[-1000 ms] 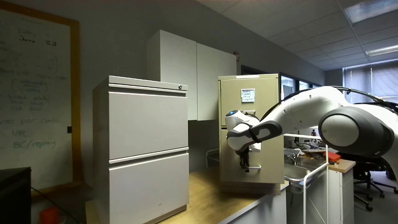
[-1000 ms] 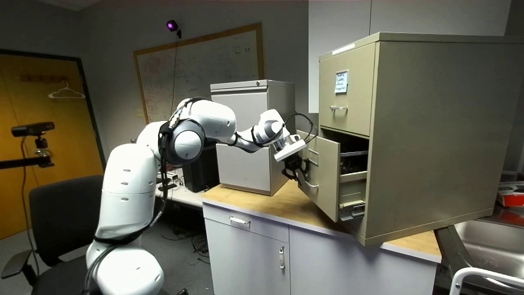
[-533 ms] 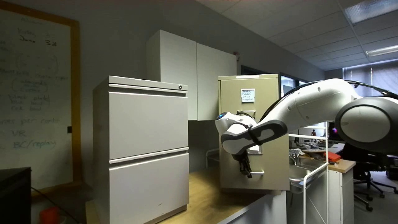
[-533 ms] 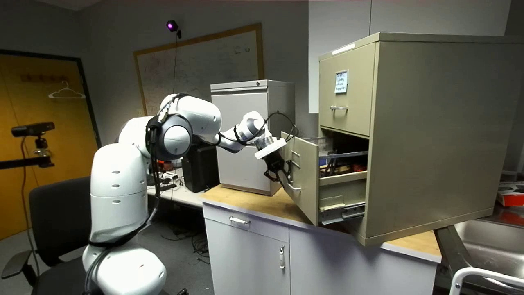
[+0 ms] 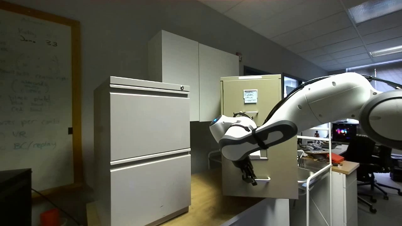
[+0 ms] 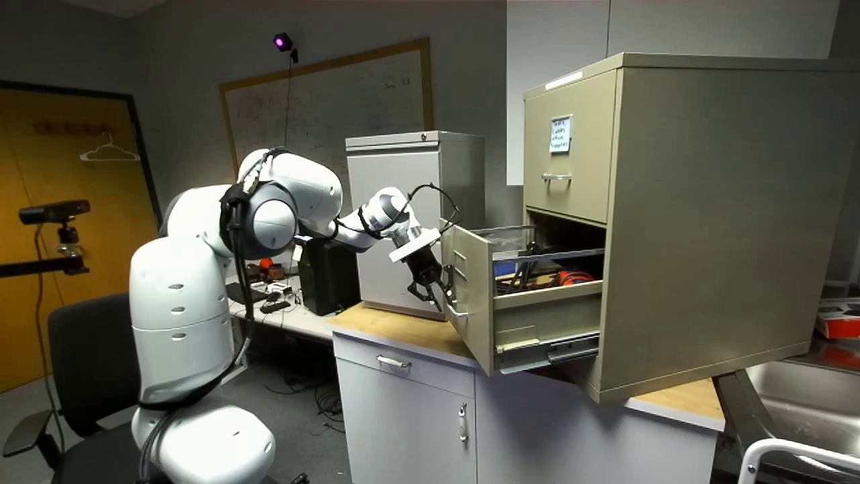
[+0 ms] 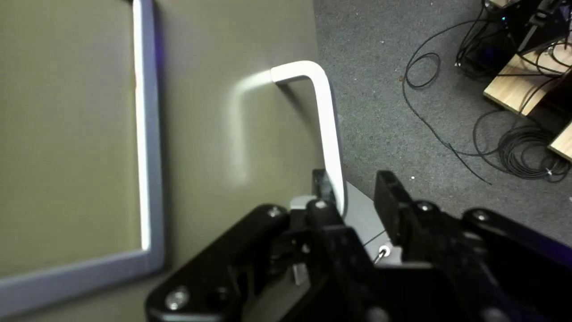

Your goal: Open the bottom drawer of the cabinet at the right

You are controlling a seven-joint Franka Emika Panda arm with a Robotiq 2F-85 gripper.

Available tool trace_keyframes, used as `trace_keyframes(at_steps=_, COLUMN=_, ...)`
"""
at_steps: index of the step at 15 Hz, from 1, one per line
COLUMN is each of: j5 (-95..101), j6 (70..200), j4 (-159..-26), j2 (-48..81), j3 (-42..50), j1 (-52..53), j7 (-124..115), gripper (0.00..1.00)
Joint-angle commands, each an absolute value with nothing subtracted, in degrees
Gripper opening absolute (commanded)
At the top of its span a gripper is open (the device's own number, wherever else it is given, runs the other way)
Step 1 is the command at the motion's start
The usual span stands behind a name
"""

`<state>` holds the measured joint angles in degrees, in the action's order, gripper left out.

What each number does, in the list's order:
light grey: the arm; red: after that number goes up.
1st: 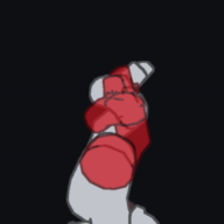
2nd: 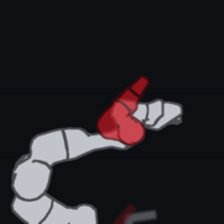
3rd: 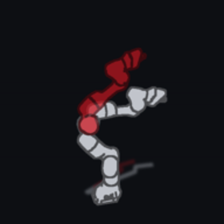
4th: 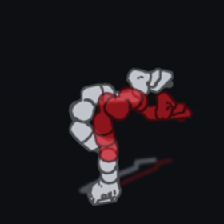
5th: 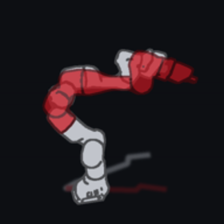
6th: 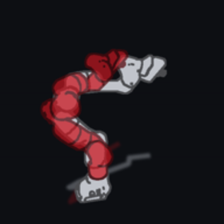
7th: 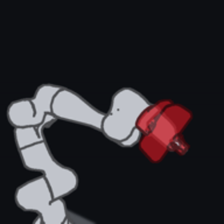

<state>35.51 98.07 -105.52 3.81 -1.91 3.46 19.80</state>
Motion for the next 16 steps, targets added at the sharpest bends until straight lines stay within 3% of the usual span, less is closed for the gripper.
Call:
trace_keyframes(at_steps=1, j5=28.5, j6=93.5, j4=-106.1, j2=5.9, j3=-3.9, j1=4.5, j7=18.9, gripper=0.55)
trace_keyframes(at_steps=2, j5=28.5, j6=93.3, j4=-106.1, j2=5.9, j3=-4.0, j1=4.5, j7=18.8, gripper=0.55)
trace_keyframes(at_steps=4, j5=27.6, j6=92.2, j4=-105.7, j2=6.1, j3=-4.1, j1=4.4, j7=18.9, gripper=0.65)
trace_keyframes(at_steps=8, j5=23.9, j6=88.5, j4=-104.6, j2=6.7, j3=-4.6, j1=4.6, j7=19.2, gripper=0.98)
trace_keyframes(at_steps=16, j5=22.2, j6=92.9, j4=-102.5, j2=6.9, j3=-3.3, j1=3.1, j7=17.4, gripper=1.00)
